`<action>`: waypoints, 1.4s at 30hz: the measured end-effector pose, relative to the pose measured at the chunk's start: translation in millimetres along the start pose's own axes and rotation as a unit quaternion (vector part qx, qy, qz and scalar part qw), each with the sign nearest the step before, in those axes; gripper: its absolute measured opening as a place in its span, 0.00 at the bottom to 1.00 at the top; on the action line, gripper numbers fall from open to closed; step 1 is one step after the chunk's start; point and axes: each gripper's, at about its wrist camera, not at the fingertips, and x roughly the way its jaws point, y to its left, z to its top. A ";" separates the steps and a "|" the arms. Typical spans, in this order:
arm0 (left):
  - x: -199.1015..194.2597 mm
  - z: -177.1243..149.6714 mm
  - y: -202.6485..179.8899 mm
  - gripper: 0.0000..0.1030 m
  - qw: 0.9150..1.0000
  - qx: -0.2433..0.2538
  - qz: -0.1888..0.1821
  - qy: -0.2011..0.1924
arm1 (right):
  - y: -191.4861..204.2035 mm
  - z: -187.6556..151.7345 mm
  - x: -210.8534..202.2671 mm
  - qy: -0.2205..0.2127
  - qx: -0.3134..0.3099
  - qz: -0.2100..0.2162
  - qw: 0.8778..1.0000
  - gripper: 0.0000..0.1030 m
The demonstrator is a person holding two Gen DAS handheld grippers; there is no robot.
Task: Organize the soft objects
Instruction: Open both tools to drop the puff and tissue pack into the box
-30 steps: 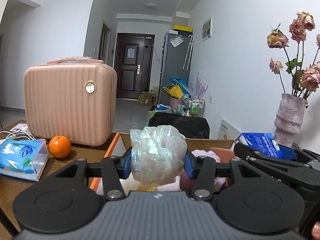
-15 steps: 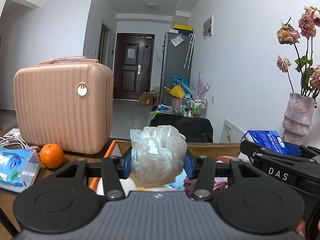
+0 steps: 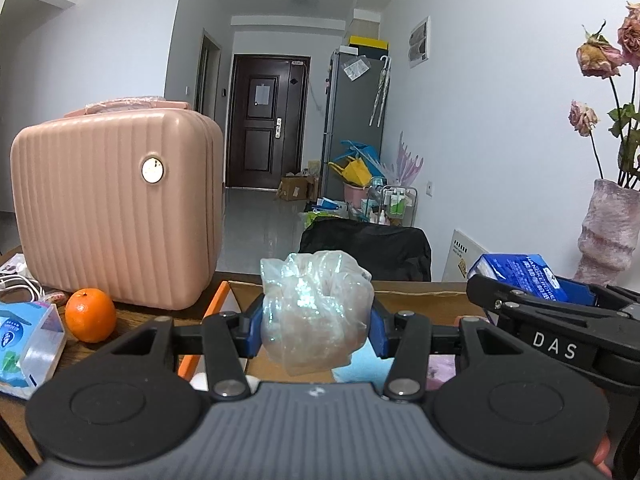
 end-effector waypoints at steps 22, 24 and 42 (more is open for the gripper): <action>3.6 1.2 6.1 0.85 1.000 -0.009 0.019 -0.003 | -9.6 1.7 2.6 -0.004 0.021 -0.012 1.000 0.91; 0.4 1.1 3.9 0.97 1.000 -0.007 0.024 -0.008 | -11.7 1.8 2.3 -0.004 0.024 -0.011 1.000 0.93; -2.2 1.0 9.4 1.00 0.998 -0.017 0.053 -0.013 | -8.5 0.1 -3.5 -0.014 0.018 -0.019 1.000 1.00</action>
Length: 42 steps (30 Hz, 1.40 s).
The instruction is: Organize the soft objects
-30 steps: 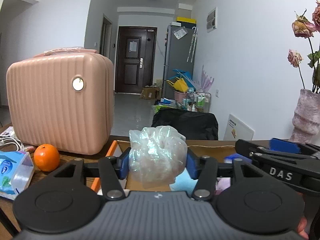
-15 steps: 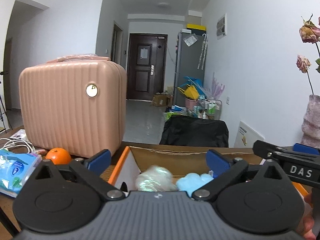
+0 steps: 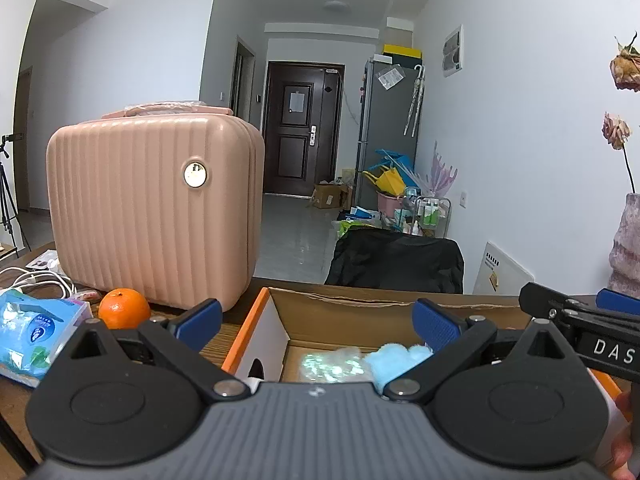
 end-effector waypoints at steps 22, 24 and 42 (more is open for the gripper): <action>-46.4 -12.5 8.1 1.00 1.000 0.002 0.009 -0.005 | 2.2 -10.0 -56.3 -0.012 -0.016 -0.013 1.000 1.00; -53.4 -15.2 9.7 1.00 1.000 0.002 0.011 -0.006 | 1.8 -12.5 -64.2 -0.013 -0.014 -0.014 1.000 1.00; -112.5 -38.1 25.1 1.00 1.000 0.007 0.008 0.003 | 0.1 -40.5 -142.3 -0.021 -0.016 -0.011 1.000 1.00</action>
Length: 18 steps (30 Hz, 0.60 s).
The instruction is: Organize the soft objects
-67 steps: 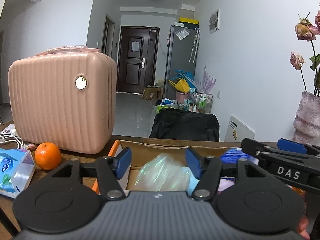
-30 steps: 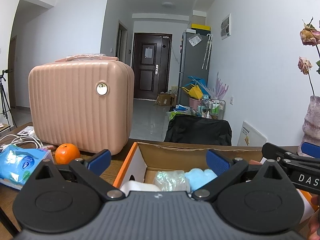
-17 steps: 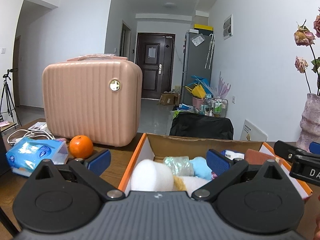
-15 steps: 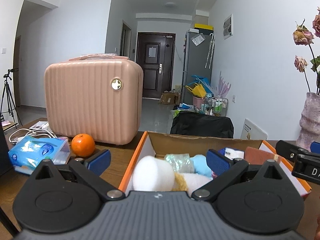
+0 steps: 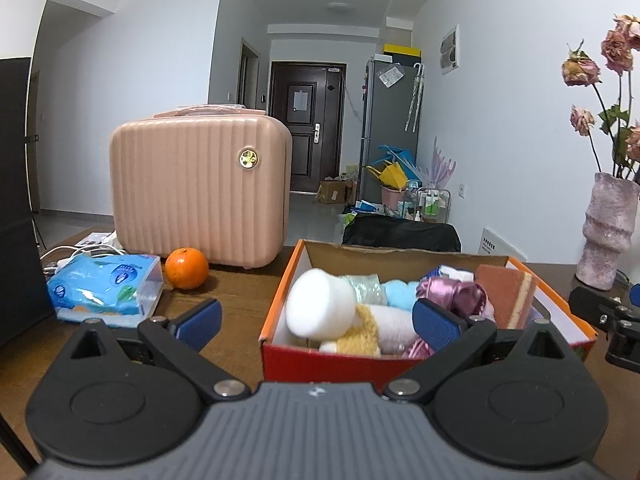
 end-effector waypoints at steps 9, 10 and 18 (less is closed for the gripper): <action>-43.5 -15.8 5.6 1.00 1.000 0.006 -0.012 -0.003 | 2.8 -12.4 -47.4 -0.005 -0.006 0.010 1.000 1.00; -48.5 -17.0 6.3 1.00 1.000 0.006 -0.013 -0.004 | 3.1 -14.1 -53.2 -0.005 -0.005 0.011 1.000 1.00; -98.6 -36.8 10.2 1.00 0.999 0.015 -0.038 -0.008 | 7.3 -26.0 -98.5 -0.006 -0.008 0.018 1.000 1.00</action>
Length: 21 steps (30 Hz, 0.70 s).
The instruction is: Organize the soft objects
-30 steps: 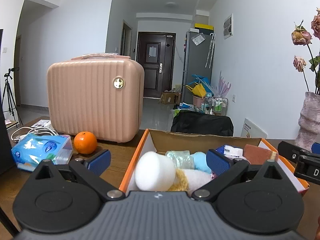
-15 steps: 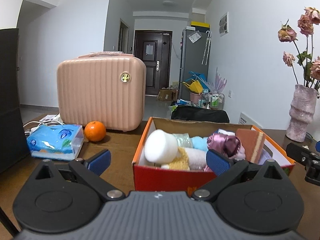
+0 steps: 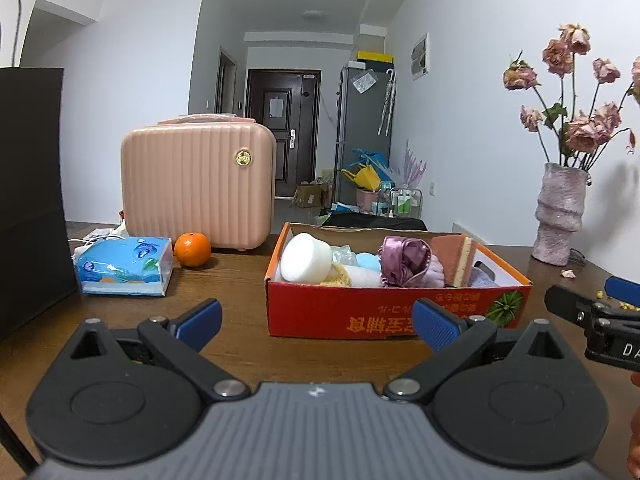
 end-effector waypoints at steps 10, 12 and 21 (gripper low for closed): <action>-49.5 -14.6 3.7 1.00 1.000 0.007 -0.015 -0.018 | 11.5 -15.1 -60.9 -0.010 -0.021 0.001 1.000 1.00; -61.3 -19.3 3.8 1.00 1.000 0.013 -0.014 -0.023 | 12.4 -17.6 -73.4 -0.012 -0.022 0.002 1.000 1.00; -97.2 -41.0 2.2 1.00 0.998 0.048 -0.005 -0.030 | 17.0 -28.5 -112.4 -0.006 -0.018 0.011 1.000 1.00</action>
